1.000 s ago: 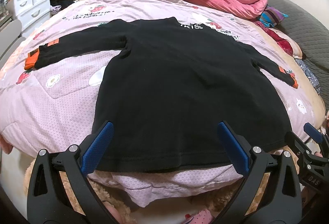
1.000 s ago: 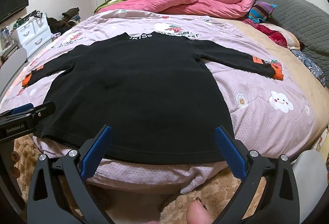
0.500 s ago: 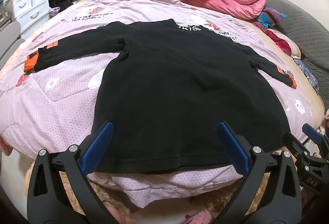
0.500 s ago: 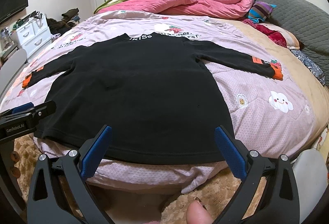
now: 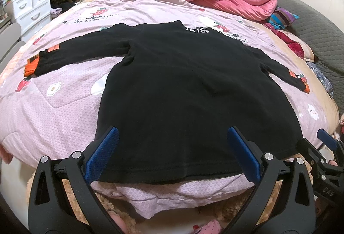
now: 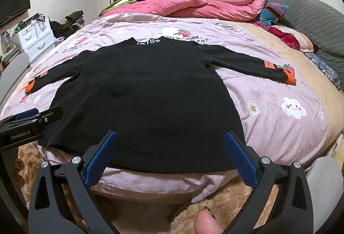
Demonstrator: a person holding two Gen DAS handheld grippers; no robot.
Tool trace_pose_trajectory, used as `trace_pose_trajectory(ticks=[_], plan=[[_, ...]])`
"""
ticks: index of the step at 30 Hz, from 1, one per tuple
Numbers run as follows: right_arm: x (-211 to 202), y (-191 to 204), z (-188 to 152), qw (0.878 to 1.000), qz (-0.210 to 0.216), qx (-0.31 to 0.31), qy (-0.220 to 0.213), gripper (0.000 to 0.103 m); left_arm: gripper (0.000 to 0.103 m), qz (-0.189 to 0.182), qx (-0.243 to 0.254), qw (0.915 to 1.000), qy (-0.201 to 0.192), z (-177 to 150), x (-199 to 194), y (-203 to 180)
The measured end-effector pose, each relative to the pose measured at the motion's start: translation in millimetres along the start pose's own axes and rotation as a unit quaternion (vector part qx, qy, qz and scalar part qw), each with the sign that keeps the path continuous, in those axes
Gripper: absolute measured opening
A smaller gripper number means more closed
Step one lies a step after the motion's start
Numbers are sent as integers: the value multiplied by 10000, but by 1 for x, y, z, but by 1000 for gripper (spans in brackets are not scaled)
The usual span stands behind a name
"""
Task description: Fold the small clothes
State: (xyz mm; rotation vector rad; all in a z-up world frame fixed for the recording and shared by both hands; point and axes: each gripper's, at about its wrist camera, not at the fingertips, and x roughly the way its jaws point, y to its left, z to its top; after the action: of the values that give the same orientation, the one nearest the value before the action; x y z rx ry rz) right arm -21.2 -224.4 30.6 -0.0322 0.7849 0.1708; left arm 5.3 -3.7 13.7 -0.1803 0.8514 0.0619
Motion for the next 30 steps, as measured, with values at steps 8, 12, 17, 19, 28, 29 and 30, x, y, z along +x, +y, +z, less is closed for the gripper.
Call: trace_pose_trajectory(ticks=[8,12,17,19,28,29,30], plan=[[4,0,1,10000,26,38,25,99,95,16,30,10000,10,3,4,-2],[8,-1,1,10000,11,40,36,99,95,16,59,10000,-5,8,6,-5],[14,0,5,10000,-27,22,39,99,95,15,94,10000,-17,16,11,-8],[17,0,8,10000,-50,-13,30,99,95,17,130,9999,-29,21,14,-10],[39,-3,29,9999,-129,-19,46,99,95,42,224,9997,-58,48,29,-17],[41,-4,32,9999,-144,-10,42,99,95,45,234,9997,-59,51,32,-17],[45,-5,36,9999,-150,0,35,99,95,50,239,9997,-55,53,34,-18]])
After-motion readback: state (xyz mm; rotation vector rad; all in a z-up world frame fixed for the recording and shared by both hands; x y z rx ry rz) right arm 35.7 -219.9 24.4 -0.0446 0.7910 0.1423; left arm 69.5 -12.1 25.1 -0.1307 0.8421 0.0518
